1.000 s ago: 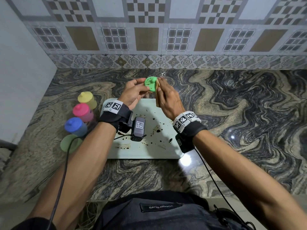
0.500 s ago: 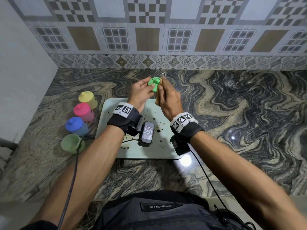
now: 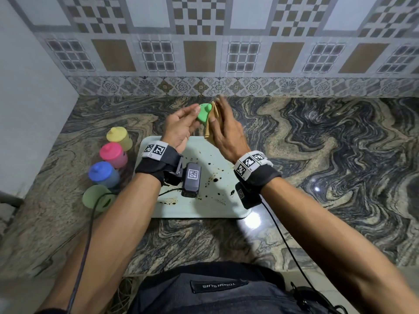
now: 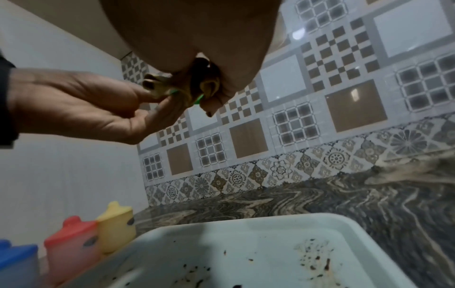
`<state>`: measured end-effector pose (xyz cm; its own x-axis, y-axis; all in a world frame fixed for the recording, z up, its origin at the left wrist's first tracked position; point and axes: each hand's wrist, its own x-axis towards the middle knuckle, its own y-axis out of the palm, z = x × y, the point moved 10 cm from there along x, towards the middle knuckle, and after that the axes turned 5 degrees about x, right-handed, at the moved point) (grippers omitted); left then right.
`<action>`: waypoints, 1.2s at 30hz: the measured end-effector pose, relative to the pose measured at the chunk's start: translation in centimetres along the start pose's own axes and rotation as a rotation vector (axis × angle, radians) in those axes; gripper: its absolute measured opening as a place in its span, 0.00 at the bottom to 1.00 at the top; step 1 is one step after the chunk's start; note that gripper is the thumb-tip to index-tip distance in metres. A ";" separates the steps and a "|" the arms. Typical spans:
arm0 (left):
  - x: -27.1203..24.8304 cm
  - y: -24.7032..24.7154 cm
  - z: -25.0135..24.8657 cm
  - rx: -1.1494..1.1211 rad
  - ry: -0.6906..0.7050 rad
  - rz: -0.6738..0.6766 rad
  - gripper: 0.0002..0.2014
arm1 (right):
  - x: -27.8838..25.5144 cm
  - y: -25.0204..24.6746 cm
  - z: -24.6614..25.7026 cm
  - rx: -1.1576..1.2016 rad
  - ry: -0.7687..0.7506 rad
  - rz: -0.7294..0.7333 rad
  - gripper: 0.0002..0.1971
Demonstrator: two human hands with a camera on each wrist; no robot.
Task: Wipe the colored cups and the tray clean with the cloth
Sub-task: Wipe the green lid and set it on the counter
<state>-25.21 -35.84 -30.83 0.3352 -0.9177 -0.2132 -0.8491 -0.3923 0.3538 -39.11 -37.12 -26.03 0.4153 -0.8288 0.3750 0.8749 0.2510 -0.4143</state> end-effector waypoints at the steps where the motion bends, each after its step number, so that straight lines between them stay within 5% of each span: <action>1: -0.1 0.2 0.2 -0.016 -0.001 -0.005 0.13 | -0.1 0.0 0.0 0.013 -0.003 -0.010 0.24; 7: -1.1 1.6 0.6 0.012 -0.035 0.082 0.24 | -0.1 0.5 -0.5 -0.086 -0.034 -0.033 0.22; 14: -1.7 1.8 -0.3 0.166 -0.083 0.354 0.20 | 0.0 -0.2 -0.1 -0.049 -0.078 0.038 0.20; 20: -1.5 0.8 -0.3 -0.021 -0.028 0.065 0.13 | 0.5 -0.9 -0.3 0.039 0.084 -0.075 0.21; 36: -2.4 1.2 -3.0 0.149 0.054 0.124 0.20 | 2.1 -1.4 -1.1 0.307 0.238 -0.176 0.20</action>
<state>-25.83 -34.25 -27.18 0.2426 -0.9619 -0.1257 -0.9348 -0.2665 0.2349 -39.75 -39.72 -25.59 0.2158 -0.9555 0.2010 0.9758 0.2033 -0.0811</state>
